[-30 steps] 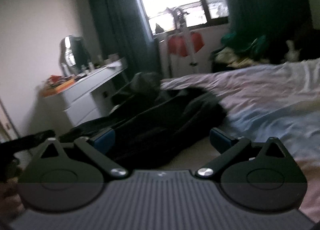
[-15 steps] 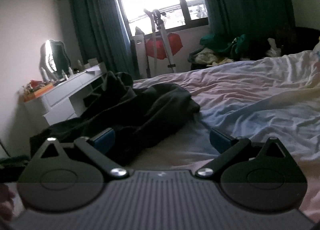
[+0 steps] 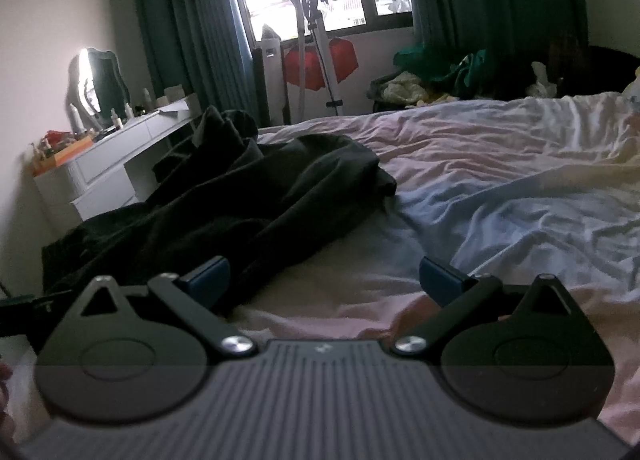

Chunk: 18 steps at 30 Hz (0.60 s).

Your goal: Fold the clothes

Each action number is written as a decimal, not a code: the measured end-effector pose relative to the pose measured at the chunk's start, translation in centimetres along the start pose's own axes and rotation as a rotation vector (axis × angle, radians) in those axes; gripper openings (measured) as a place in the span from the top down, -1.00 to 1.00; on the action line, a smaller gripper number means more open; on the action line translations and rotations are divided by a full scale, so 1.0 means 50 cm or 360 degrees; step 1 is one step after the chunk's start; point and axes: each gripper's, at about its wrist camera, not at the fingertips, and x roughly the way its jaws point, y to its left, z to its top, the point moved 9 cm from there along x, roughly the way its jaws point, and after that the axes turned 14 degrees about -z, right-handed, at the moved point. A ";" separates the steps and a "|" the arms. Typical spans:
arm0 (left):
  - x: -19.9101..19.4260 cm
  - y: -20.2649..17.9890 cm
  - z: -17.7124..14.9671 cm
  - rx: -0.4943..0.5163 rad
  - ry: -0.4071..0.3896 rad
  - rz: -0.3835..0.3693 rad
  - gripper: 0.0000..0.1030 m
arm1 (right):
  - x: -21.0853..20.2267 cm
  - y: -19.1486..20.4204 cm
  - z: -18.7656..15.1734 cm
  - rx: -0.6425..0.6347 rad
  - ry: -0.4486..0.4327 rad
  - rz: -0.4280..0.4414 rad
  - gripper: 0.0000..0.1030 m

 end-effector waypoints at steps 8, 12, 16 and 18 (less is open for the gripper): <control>0.008 -0.001 -0.007 0.0019 0.0015 0.0032 -0.93 | 0.005 -0.010 -0.007 0.0012 0.0046 -0.0029 -1.00; 0.032 -0.009 -0.004 0.0052 0.0061 0.0032 -0.93 | 0.000 -0.013 -0.006 0.0029 0.0047 -0.0030 -1.00; 0.071 -0.035 0.041 0.0163 0.0081 0.0019 -0.93 | -0.001 -0.021 -0.004 0.0053 0.0045 -0.0037 -1.00; 0.101 -0.051 0.078 0.0182 0.0072 -0.0013 -0.93 | 0.003 -0.030 -0.004 0.0060 0.0051 -0.0073 -1.00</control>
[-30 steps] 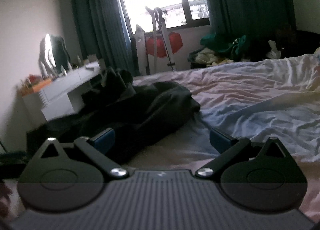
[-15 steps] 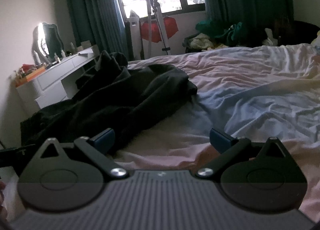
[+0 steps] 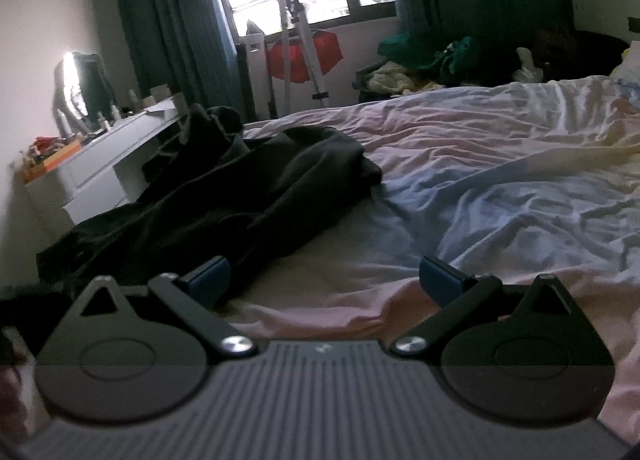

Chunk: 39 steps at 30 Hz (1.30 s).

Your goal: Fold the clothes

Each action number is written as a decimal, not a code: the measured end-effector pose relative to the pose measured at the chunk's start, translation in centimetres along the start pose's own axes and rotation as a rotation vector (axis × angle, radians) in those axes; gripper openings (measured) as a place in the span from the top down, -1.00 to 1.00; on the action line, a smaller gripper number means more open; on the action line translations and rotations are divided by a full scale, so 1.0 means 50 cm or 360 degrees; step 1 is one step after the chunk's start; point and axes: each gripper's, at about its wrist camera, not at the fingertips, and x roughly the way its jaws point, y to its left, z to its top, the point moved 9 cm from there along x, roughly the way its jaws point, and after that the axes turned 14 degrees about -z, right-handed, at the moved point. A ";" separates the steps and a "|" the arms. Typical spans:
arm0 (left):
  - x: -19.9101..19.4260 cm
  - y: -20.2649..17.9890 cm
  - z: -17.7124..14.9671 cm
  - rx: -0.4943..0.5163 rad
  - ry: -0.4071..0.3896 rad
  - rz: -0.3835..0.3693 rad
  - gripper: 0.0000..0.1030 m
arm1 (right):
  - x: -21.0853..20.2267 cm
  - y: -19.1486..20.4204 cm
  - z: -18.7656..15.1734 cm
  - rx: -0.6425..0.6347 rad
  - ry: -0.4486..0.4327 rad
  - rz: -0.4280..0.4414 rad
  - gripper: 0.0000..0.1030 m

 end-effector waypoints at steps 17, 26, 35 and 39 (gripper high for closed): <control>0.592 -0.154 0.361 0.0110 0.0048 -0.0081 -0.78 | 0.168 -0.114 -0.023 0.0341 0.0102 -0.0167 -0.99; 0.787 -0.201 0.318 0.0253 0.0288 -0.0015 -0.49 | 0.243 -0.125 -0.031 0.0396 0.0093 -0.0149 -0.99; 0.643 -0.290 0.333 0.0486 0.0107 -0.0035 0.81 | 0.244 -0.147 -0.022 0.0437 0.0037 -0.0228 -0.99; 0.467 -0.337 0.339 0.0605 -0.0024 -0.0178 0.82 | 0.218 -0.167 -0.005 0.0476 -0.0033 -0.0252 -0.99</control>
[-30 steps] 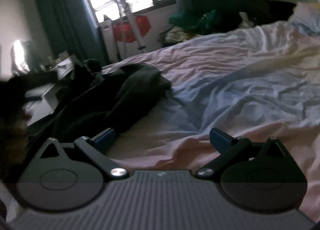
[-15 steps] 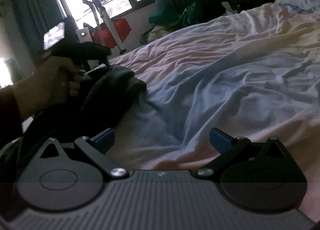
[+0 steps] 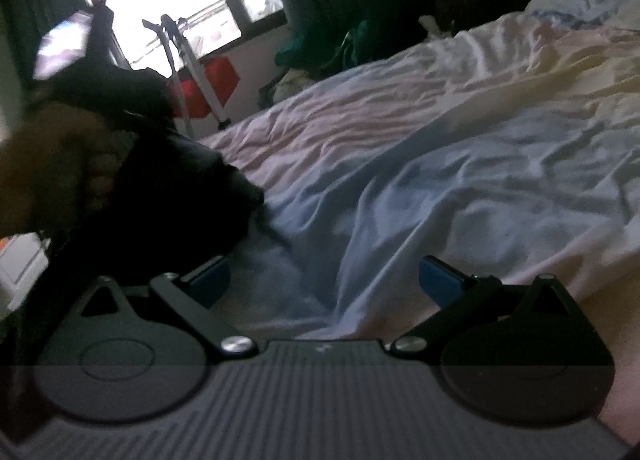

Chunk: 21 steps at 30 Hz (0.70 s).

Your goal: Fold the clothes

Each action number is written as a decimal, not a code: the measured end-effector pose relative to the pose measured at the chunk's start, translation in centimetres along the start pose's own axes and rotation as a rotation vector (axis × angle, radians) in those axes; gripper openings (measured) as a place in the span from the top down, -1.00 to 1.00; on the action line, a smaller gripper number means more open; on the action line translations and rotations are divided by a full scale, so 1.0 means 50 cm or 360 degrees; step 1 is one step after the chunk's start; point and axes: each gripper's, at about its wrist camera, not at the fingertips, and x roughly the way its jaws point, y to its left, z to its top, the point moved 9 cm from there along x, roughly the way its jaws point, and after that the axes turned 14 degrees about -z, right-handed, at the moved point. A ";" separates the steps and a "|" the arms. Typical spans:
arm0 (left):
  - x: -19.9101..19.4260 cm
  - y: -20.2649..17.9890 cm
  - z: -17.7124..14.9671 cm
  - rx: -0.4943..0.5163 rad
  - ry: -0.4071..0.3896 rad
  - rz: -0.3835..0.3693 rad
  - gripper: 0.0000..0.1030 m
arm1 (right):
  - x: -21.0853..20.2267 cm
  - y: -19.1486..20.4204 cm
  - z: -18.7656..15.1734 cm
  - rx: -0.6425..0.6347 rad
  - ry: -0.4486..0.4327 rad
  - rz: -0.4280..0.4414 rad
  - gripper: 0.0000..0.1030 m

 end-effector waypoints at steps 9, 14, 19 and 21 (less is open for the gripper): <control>-0.366 -0.027 -0.183 -0.0104 -0.0118 -0.0175 0.84 | -0.083 -0.050 0.055 0.0085 -0.0177 -0.0041 -0.99; -0.461 -0.042 -0.376 -0.0324 -0.0057 -0.0265 0.83 | -0.130 -0.067 0.067 0.0112 -0.0195 0.0007 -0.99; -0.475 -0.009 -0.463 -0.0525 -0.0056 -0.0293 0.83 | -0.158 -0.011 0.037 0.0038 -0.0017 0.0283 -0.80; -0.478 0.008 -0.462 -0.0602 -0.0083 -0.0325 0.82 | -0.161 0.029 0.010 0.0006 0.0142 0.0446 -0.45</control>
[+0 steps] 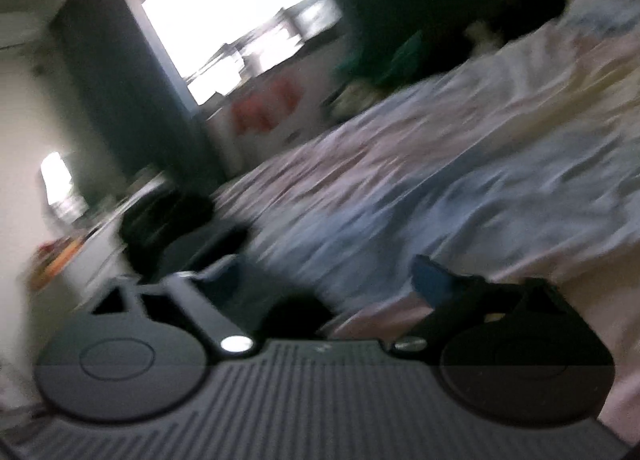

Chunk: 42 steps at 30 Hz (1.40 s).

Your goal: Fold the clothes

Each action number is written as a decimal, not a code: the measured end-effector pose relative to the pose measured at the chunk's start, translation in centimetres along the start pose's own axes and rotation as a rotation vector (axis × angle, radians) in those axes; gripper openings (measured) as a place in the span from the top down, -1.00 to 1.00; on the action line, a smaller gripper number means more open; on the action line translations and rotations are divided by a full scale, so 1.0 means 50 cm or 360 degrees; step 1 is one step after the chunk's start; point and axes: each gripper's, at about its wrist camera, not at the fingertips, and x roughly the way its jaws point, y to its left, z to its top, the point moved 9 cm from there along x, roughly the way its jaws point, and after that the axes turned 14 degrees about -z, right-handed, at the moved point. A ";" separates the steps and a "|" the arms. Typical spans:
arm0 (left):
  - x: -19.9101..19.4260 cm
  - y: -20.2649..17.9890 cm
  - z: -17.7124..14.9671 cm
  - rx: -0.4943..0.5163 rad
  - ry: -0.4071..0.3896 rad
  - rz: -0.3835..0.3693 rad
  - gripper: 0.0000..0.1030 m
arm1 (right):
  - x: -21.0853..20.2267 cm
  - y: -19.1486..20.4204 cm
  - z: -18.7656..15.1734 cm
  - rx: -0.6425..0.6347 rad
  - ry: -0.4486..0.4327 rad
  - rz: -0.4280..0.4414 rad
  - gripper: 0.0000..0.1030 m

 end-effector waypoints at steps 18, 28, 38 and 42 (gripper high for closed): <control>0.045 0.111 -0.018 -0.0365 -0.0075 -0.0329 0.81 | 0.522 0.348 0.118 -0.0017 0.0553 0.0079 -0.39; 0.091 0.164 -0.040 -0.0500 -0.0028 -0.0401 0.82 | 0.598 0.424 0.075 -0.0021 0.0630 0.0174 0.74; 0.051 0.094 -0.016 -0.0253 -0.0126 -0.0375 0.82 | 0.345 0.273 0.293 0.0054 0.0083 -0.0070 0.81; 0.035 0.038 -0.005 -0.0103 -0.0179 -0.0389 0.81 | 0.202 0.127 0.356 0.0135 -0.0139 -0.0204 0.84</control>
